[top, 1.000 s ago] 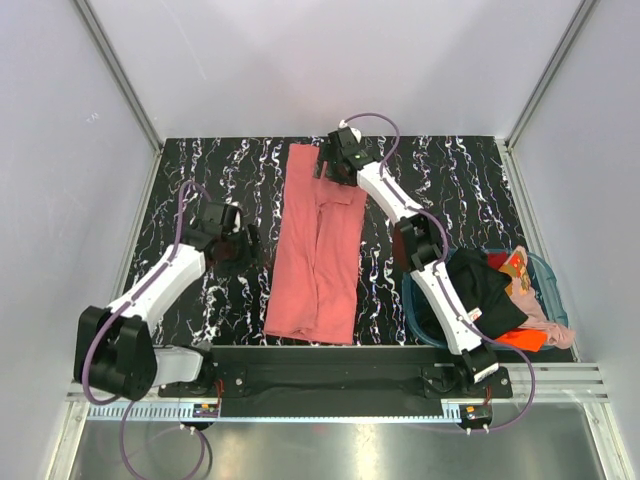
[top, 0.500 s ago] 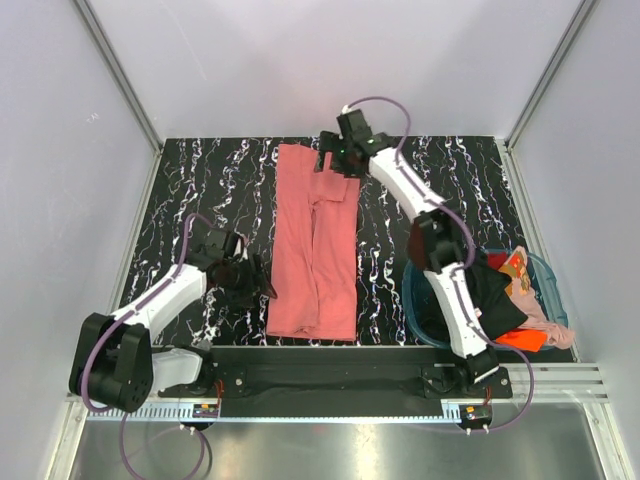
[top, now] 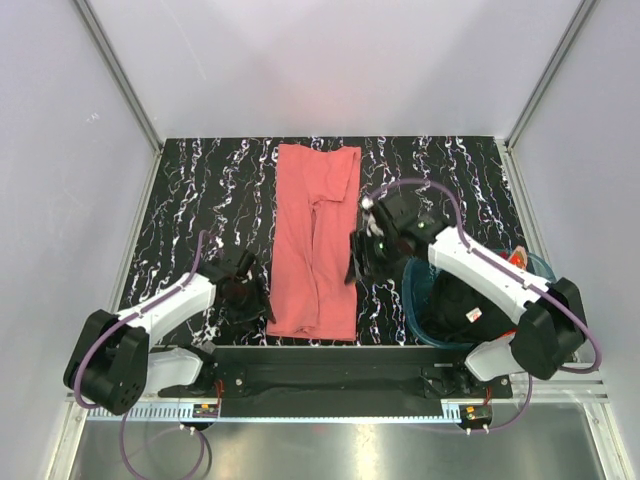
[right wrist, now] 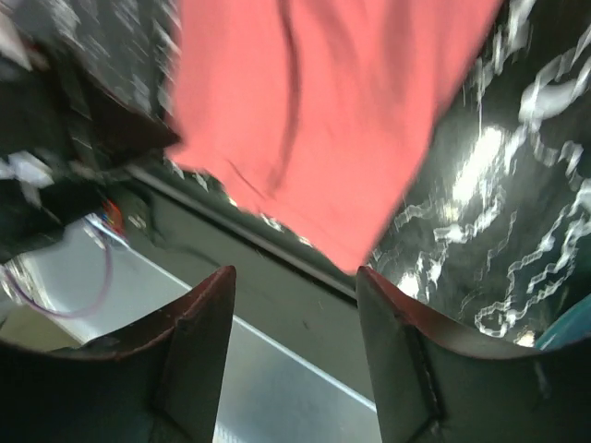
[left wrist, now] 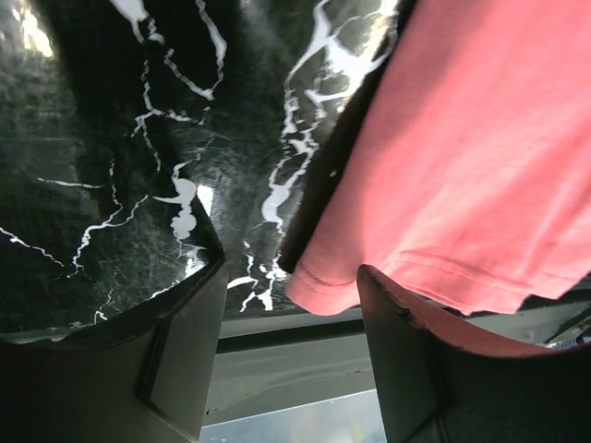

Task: Fold and stack the t-shirts
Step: Fold the tshirt

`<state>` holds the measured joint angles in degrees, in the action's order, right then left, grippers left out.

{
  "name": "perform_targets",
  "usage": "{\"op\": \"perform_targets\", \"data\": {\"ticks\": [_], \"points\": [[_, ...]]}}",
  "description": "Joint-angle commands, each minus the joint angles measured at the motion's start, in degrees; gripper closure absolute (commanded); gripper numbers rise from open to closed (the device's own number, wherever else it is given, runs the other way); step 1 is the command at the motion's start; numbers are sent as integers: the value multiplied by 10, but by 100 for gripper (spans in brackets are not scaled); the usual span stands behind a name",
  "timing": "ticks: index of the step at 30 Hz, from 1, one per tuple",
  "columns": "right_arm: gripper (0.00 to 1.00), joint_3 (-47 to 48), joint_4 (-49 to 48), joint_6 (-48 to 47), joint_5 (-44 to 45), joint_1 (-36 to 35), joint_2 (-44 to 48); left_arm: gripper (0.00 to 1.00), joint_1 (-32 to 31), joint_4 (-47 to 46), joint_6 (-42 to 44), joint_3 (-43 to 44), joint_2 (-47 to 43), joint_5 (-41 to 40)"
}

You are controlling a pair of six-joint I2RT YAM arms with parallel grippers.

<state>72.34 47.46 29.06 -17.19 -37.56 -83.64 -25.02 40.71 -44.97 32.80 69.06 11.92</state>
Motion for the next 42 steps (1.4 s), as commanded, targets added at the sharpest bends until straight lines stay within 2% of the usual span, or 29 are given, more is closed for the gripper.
{"op": "perform_targets", "data": {"ticks": [1,5,8,12,22,27,34,42], "points": [[38,-113,-50,51,-48,-5,40,37,-4,-16,-19,-14,-7,-20],[33,-212,-135,85,-71,-7,87,40,-5,-41,-23,-30,-1,-6],[27,-262,-169,93,-88,-7,67,41,-5,-51,-28,-37,6,-1],[25,-308,-225,105,-109,-12,45,43,-5,-50,-26,-34,5,6],[30,-337,-288,115,-117,-16,-13,44,-5,-79,-48,-73,-9,35],[34,-345,-310,129,-115,-19,-36,46,-5,-77,-55,-78,1,23],[34,-352,-324,142,-105,-23,-43,61,-6,-44,-77,-80,-1,-1],[38,-369,-351,178,-109,-34,-57,63,-6,-33,-86,-85,-16,-11]]}}
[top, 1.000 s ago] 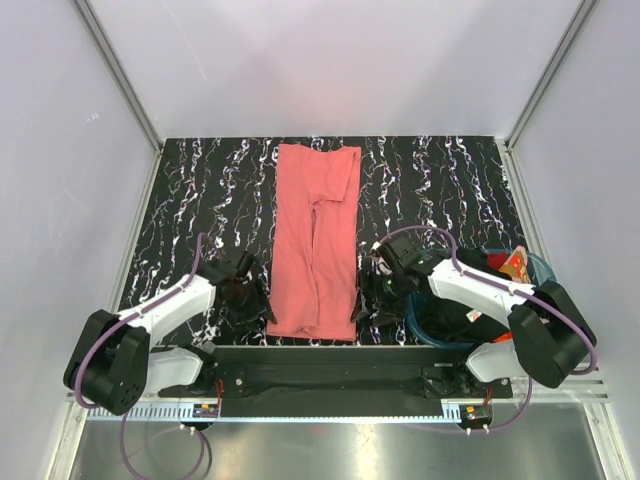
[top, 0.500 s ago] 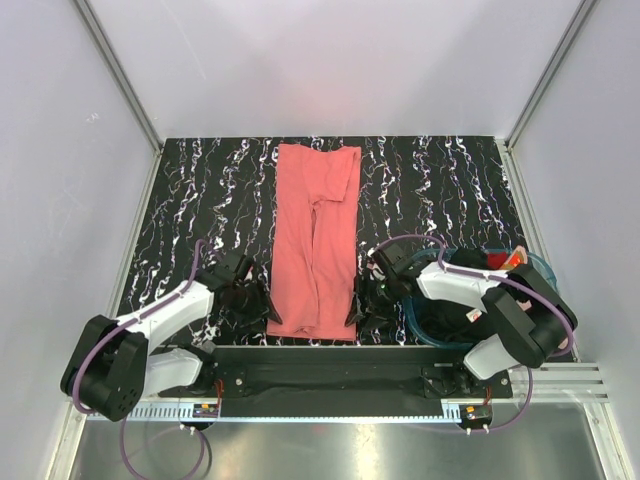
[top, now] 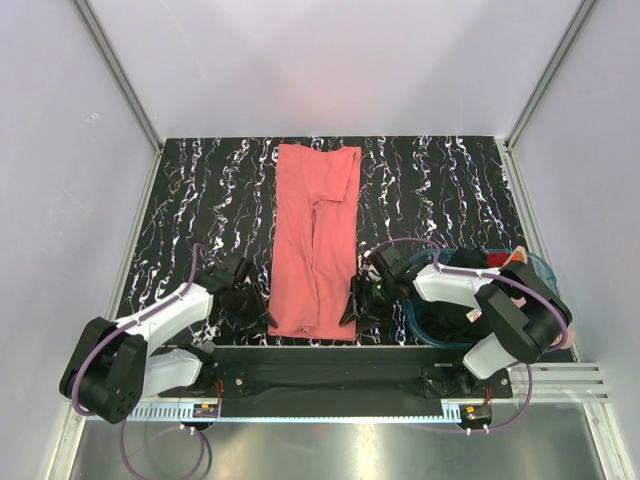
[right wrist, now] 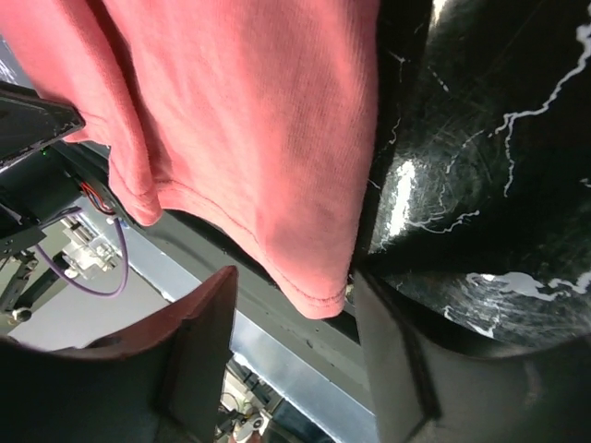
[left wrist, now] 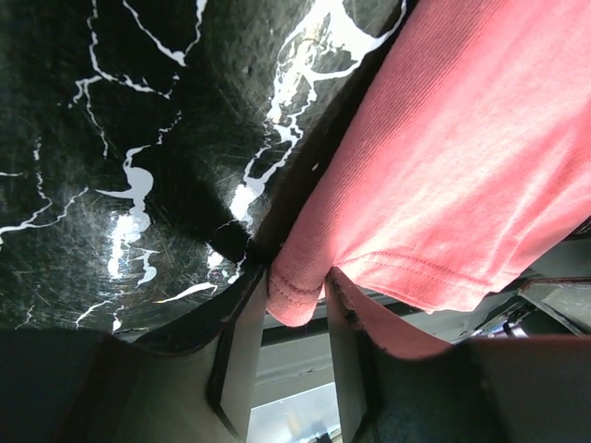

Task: Fold and stack the t-shirts
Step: Fold the tshirt

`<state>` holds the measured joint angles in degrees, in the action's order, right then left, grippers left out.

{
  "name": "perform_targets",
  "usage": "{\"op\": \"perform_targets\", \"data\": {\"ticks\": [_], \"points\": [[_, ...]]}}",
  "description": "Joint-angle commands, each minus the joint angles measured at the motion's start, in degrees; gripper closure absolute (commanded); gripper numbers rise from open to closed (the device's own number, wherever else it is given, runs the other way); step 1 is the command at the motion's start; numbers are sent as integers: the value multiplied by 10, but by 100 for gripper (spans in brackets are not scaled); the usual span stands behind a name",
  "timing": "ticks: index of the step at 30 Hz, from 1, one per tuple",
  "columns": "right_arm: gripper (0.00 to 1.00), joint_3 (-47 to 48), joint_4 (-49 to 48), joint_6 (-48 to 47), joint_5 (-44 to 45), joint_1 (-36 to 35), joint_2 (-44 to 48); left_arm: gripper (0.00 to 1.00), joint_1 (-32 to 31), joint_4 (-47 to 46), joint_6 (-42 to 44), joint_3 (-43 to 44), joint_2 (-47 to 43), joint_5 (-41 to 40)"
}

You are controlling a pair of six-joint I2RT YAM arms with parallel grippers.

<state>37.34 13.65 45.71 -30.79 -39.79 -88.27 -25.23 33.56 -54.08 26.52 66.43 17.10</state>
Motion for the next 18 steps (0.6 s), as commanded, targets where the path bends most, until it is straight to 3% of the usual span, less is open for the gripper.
{"op": "perform_targets", "data": {"ticks": [1,4,6,7,8,9,12,18], "points": [[41,-24,-13,10,27,-13,-8,65,-3,40,7,-21,12,-62],[50,-29,-13,5,28,-13,-9,73,-3,42,5,-22,9,-66],[66,-32,-14,4,29,-13,-17,78,-3,43,0,-24,-1,-68],[73,-35,-13,4,29,-13,-19,86,-3,44,-4,-28,-3,-68],[86,-38,-12,4,32,-13,-19,90,-3,45,-6,-29,-8,-68],[92,-39,-4,6,36,-13,-16,94,-3,46,-8,-31,-10,-68],[100,-59,2,10,55,-13,3,100,-3,48,-17,-37,-18,-68],[100,-76,6,3,60,-13,8,100,-3,50,-32,-53,-42,-66]]}}
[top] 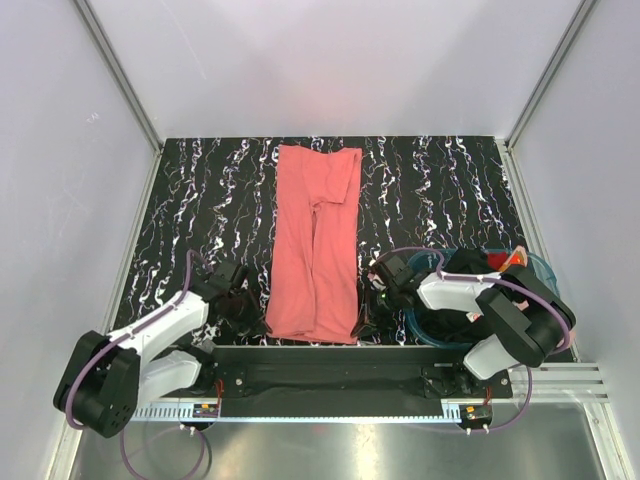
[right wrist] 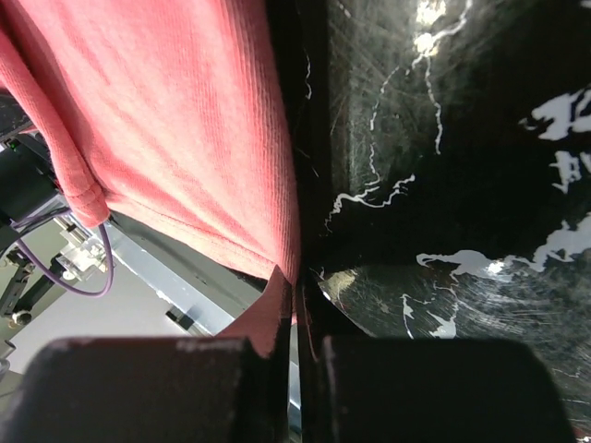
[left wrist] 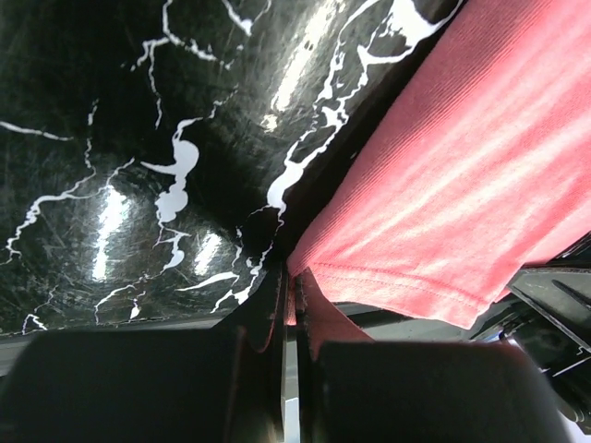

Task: Fold and stack the t-shirts
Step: Fold the tshirt

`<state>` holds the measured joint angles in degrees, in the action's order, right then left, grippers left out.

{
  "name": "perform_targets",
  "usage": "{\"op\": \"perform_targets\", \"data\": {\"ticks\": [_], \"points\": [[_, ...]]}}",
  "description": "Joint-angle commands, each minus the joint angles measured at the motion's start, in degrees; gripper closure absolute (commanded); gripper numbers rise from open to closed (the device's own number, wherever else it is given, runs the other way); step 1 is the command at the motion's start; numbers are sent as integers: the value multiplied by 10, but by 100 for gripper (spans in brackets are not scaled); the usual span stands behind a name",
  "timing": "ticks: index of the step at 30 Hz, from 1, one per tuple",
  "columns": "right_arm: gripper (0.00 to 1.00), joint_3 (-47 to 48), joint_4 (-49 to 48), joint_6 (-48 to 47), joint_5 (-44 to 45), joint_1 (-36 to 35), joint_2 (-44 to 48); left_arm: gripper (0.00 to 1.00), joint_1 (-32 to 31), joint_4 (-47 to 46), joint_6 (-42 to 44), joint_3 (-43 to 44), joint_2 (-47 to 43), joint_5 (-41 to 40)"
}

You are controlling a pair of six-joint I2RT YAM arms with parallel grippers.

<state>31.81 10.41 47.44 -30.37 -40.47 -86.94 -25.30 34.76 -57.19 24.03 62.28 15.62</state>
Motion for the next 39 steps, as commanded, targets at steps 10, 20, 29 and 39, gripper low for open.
{"op": "perform_targets", "data": {"ticks": [10,20,29,39], "points": [[100,-8,65,-26,61,-6,38,100,-6,104,28,20,-56,-56],[100,224,187,-67,46,58,0,100,-12,192,144,318,97,-144],[100,456,305,-155,33,153,-172,100,29,209,246,598,346,-162],[100,704,385,-215,15,190,-360,100,75,217,288,784,522,-130]]}}
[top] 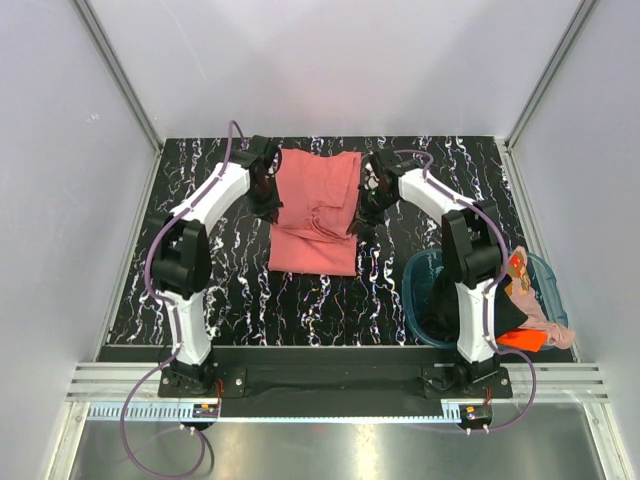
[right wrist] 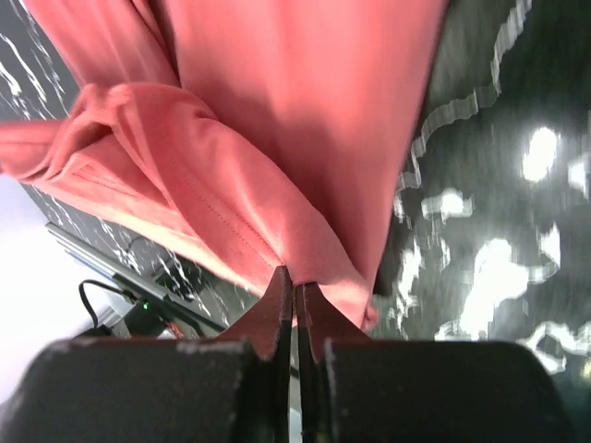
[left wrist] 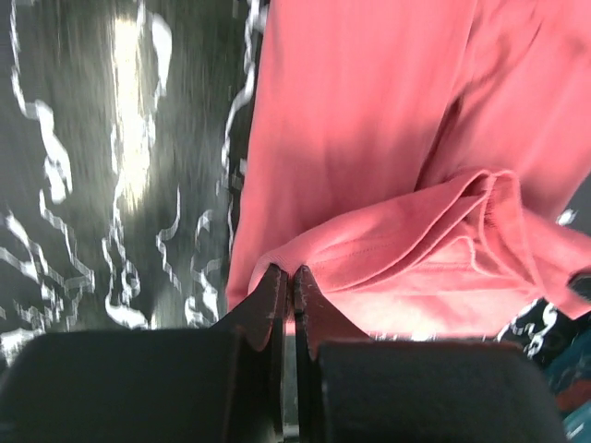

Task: Fold and stack the t-shirts
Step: Fold the tshirt

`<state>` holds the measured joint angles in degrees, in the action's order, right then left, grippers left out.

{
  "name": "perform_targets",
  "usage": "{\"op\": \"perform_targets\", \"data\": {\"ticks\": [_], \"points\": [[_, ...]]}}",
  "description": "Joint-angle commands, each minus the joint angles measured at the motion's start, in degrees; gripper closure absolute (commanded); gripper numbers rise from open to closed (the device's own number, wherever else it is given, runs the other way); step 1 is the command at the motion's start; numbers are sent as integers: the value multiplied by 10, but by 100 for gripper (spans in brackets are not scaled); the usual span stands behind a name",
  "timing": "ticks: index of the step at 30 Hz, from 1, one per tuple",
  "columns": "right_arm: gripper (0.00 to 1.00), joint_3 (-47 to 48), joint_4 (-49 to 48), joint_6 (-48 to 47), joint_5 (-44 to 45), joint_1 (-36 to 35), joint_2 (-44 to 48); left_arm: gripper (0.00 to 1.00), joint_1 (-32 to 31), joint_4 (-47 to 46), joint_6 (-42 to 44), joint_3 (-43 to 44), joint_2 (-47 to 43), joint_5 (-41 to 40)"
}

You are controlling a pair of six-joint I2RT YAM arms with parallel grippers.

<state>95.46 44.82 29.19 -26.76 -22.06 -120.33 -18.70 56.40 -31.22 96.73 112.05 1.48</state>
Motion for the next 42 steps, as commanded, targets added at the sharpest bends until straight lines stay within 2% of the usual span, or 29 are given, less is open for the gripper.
{"op": "perform_targets", "data": {"ticks": [1,9,12,15,16,17,19,20,23,24,25,26,27,29,31,34,35,36,38,40,42], "points": [[100,80,43,-33,-22,8,-33,100,10,1,31,65,33,19],[100,186,80,-42,-36,31,-111,100,32,-5,35,127,94,53],[100,192,78,-40,-41,34,-124,98,37,-3,39,144,116,62],[96,198,70,-37,-46,38,-134,94,38,-1,37,161,133,68],[94,199,66,-36,-54,40,-138,90,39,-3,36,167,135,67],[85,205,63,-35,-57,41,-147,84,40,-4,36,171,136,65],[80,220,61,-29,-56,50,-157,75,41,-7,34,178,139,52],[72,229,57,-26,-56,54,-167,66,43,-8,34,188,139,46],[62,288,68,-23,-51,71,-194,62,43,-2,41,211,130,11],[54,340,81,-26,-47,75,-203,60,43,-8,47,209,110,-5],[50,370,98,-36,-30,78,-212,57,43,-11,49,203,94,-13],[48,400,141,-43,-22,85,-229,50,43,-16,51,193,79,-13],[45,444,161,-50,-14,86,-234,48,43,-22,57,167,64,-13],[41,453,194,-66,14,86,-221,46,42,-37,66,134,15,-2],[38,387,182,-63,-6,85,-189,47,42,-66,78,64,-30,60],[39,232,88,-34,-49,70,-82,56,38,-125,78,-41,-78,170],[40,201,48,-29,-58,61,-69,57,37,-140,72,-64,-86,189],[42,161,33,-27,-65,43,-59,63,34,-174,64,-83,-91,227],[48,139,1,-21,-83,23,-53,65,26,-204,53,-131,-94,251],[56,128,-19,3,-111,7,-72,66,24,-238,32,-150,-81,283],[72,123,-64,31,-137,4,-86,66,25,-240,30,-139,-42,291]]}}
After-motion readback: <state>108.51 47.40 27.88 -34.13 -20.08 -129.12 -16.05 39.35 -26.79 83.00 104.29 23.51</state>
